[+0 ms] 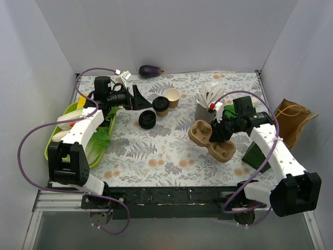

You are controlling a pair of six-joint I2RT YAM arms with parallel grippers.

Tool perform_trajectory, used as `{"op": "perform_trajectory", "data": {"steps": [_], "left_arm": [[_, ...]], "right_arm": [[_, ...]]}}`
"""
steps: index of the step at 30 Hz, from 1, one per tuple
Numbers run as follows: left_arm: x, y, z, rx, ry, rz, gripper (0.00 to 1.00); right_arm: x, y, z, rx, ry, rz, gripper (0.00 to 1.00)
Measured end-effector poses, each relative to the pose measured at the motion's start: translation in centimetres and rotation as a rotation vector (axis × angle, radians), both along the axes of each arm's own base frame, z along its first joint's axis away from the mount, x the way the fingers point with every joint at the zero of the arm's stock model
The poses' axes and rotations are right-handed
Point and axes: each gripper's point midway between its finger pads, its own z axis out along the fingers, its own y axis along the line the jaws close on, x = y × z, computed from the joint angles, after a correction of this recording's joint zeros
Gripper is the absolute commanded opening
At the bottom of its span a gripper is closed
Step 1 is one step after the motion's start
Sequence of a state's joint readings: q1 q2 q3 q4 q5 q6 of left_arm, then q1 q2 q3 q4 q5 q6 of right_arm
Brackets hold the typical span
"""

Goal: Pack the takeout coffee

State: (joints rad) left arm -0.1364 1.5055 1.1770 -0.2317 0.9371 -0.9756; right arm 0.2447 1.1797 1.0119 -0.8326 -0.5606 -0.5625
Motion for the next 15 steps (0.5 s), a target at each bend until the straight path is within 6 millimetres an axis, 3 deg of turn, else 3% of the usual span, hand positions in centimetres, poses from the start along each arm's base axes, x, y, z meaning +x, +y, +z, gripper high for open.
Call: {"op": "perform_trajectory", "data": {"steps": [6,9,10,15], "left_arm": [[-0.2,-0.3,0.3,-0.013,0.001,-0.013,0.98],[-0.2,-0.3,0.4,-0.015,0.0,-0.015,0.98],[-0.2,-0.3,0.4,-0.016,0.0,-0.016,0.98],[-0.2,-0.3,0.5,-0.017,-0.001,-0.018,0.98]], "right_arm": [[1.9,0.7,2.6,0.054,-0.064,-0.034,0.2],[2.4,0.8,3.6,0.048,-0.062,-0.02,0.13],[2.6,0.8,3.7,0.046,-0.075,-0.018,0.02],[2.1,-0.5,3.1,-0.017,-0.094,-0.042,0.01]]}}
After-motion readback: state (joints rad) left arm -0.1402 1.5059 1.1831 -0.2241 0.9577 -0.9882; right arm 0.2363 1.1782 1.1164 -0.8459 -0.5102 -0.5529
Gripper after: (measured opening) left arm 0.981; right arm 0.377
